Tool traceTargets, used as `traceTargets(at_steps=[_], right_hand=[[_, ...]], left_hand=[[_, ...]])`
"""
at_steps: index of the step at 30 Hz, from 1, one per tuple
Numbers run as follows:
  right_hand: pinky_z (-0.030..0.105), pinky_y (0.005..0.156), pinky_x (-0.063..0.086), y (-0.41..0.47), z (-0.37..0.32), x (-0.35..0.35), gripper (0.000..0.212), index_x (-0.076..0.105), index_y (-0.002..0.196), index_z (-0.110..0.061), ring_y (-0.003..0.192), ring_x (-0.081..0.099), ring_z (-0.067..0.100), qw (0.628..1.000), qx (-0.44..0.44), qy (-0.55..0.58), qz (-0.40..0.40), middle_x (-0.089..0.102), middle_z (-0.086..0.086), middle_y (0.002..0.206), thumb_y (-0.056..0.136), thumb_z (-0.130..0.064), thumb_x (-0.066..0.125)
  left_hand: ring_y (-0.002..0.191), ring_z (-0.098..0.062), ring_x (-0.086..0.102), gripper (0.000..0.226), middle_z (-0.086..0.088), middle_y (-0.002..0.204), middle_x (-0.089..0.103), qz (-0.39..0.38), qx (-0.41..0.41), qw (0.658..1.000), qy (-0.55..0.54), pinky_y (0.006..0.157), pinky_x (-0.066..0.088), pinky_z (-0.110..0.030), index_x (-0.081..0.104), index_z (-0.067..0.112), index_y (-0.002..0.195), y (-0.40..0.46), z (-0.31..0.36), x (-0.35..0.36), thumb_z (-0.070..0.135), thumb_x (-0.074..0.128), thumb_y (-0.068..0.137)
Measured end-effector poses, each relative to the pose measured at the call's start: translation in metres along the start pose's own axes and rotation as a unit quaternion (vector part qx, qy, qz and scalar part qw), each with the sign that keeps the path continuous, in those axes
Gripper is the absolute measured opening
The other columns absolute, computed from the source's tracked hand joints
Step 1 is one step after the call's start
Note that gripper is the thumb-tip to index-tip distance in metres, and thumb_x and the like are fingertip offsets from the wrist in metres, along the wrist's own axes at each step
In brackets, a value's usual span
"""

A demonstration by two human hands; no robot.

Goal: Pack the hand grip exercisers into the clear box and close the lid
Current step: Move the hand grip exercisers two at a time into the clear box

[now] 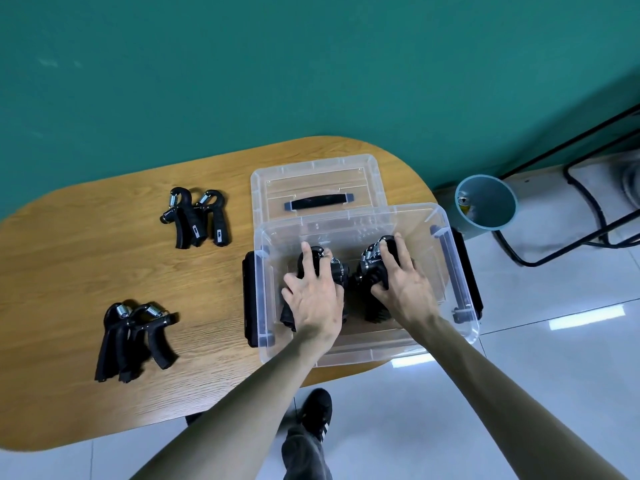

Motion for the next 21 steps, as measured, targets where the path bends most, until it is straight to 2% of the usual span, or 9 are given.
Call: traceTargets(at_steps=[5, 8, 11, 13, 14, 15, 17, 19, 21], right_hand=[[0.044, 0.09, 0.047, 0.0, -0.002, -0.001, 0.078, 0.014, 0.158, -0.023, 0.114, 0.054, 0.04, 1.0, 0.006, -0.03, 0.003, -0.004, 0.003, 0.168, 0.092, -0.029, 0.056], [0.046, 0.094, 0.045, -0.001, -0.003, 0.0, 0.079, 0.011, 0.159, -0.022, 0.121, 0.051, 0.042, 1.0, 0.002, -0.027, -0.014, -0.006, 0.004, 0.168, 0.093, -0.028, 0.054], [0.053, 0.108, 0.037, 0.0, -0.005, 0.001, 0.077, 0.012, 0.158, -0.016, 0.139, 0.031, 0.046, 0.999, -0.014, -0.036, -0.027, -0.004, 0.011, 0.167, 0.094, -0.028, 0.053], [0.058, 0.116, 0.023, -0.002, -0.01, -0.004, 0.073, 0.017, 0.157, -0.016, 0.147, 0.016, 0.046, 0.998, 0.0, -0.062, -0.014, 0.0, 0.015, 0.167, 0.095, -0.032, 0.05], [0.057, 0.116, 0.021, -0.004, -0.016, -0.01, 0.069, 0.02, 0.156, -0.017, 0.148, 0.014, 0.045, 0.998, 0.01, -0.066, 0.005, 0.004, 0.015, 0.166, 0.096, -0.035, 0.049], [0.057, 0.114, 0.026, -0.007, -0.025, -0.018, 0.066, 0.026, 0.154, -0.018, 0.147, 0.018, 0.043, 0.997, 0.014, -0.069, 0.035, 0.012, 0.015, 0.165, 0.096, -0.037, 0.049], [0.056, 0.099, 0.042, -0.01, -0.047, -0.035, 0.056, 0.038, 0.147, -0.016, 0.133, 0.038, 0.043, 0.992, -0.008, -0.083, 0.098, 0.032, 0.018, 0.155, 0.096, -0.036, 0.05], [0.052, 0.083, 0.049, -0.009, -0.07, -0.05, 0.05, 0.046, 0.142, -0.013, 0.109, 0.05, 0.041, 0.984, -0.036, -0.095, 0.144, 0.048, 0.021, 0.138, 0.097, -0.032, 0.051], [0.051, 0.077, 0.049, -0.003, -0.092, -0.063, 0.046, 0.047, 0.14, -0.012, 0.098, 0.05, 0.04, 0.98, -0.055, -0.089, 0.168, 0.05, 0.022, 0.125, 0.098, -0.029, 0.049]], left_hand=[[0.087, -0.024, 0.029, 0.06, -0.005, 0.169, 0.001, 0.001, -0.005, 1.0, -0.003, 0.079, 0.024, -0.04, 0.029, 0.032, 0.15, 0.0, 0.0, 0.0, 0.022, 0.053, 0.096], [0.094, -0.028, 0.039, 0.06, -0.007, 0.169, 0.002, -0.01, -0.01, 1.0, -0.004, 0.079, 0.022, -0.041, 0.029, 0.03, 0.149, 0.001, 0.001, 0.001, 0.02, 0.053, 0.095], [0.112, -0.033, 0.045, 0.063, -0.01, 0.168, -0.001, -0.029, -0.006, 0.999, 0.015, 0.082, 0.031, -0.043, 0.025, 0.029, 0.152, 0.002, 0.003, 0.002, 0.023, 0.054, 0.096], [0.131, -0.036, 0.036, 0.066, -0.011, 0.168, -0.007, -0.057, -0.007, 0.998, 0.025, 0.093, 0.035, -0.046, 0.018, 0.029, 0.156, 0.004, 0.004, 0.002, 0.033, 0.051, 0.099], [0.138, -0.037, 0.029, 0.068, -0.012, 0.168, -0.01, -0.073, -0.007, 0.997, 0.029, 0.099, 0.035, -0.048, 0.014, 0.029, 0.158, 0.005, 0.004, 0.0, 0.037, 0.049, 0.1], [0.143, -0.038, 0.023, 0.069, -0.013, 0.167, -0.01, -0.084, -0.003, 0.996, 0.033, 0.104, 0.034, -0.049, 0.011, 0.028, 0.159, 0.007, 0.004, -0.004, 0.039, 0.047, 0.101], [0.146, -0.037, 0.019, 0.069, -0.017, 0.167, -0.003, -0.087, 0.011, 0.996, 0.034, 0.111, 0.031, -0.05, 0.01, 0.024, 0.16, 0.01, 0.005, -0.017, 0.04, 0.044, 0.102], [0.141, -0.035, 0.031, 0.063, -0.017, 0.164, 0.018, -0.058, 0.032, 0.998, 0.013, 0.11, 0.033, -0.048, 0.02, 0.019, 0.158, 0.011, 0.007, -0.04, 0.037, 0.044, 0.103], [0.132, -0.032, 0.04, 0.055, -0.012, 0.154, 0.038, -0.018, 0.075, 0.997, -0.015, 0.107, 0.037, -0.045, 0.032, 0.016, 0.153, 0.013, 0.009, -0.065, 0.031, 0.047, 0.102]])
Point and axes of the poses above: each hand's wrist, its own y-axis towards the middle knuckle, its own x-axis out of the palm, z = x × y, the point moved 7 cm from there along y, towards the middle knuckle
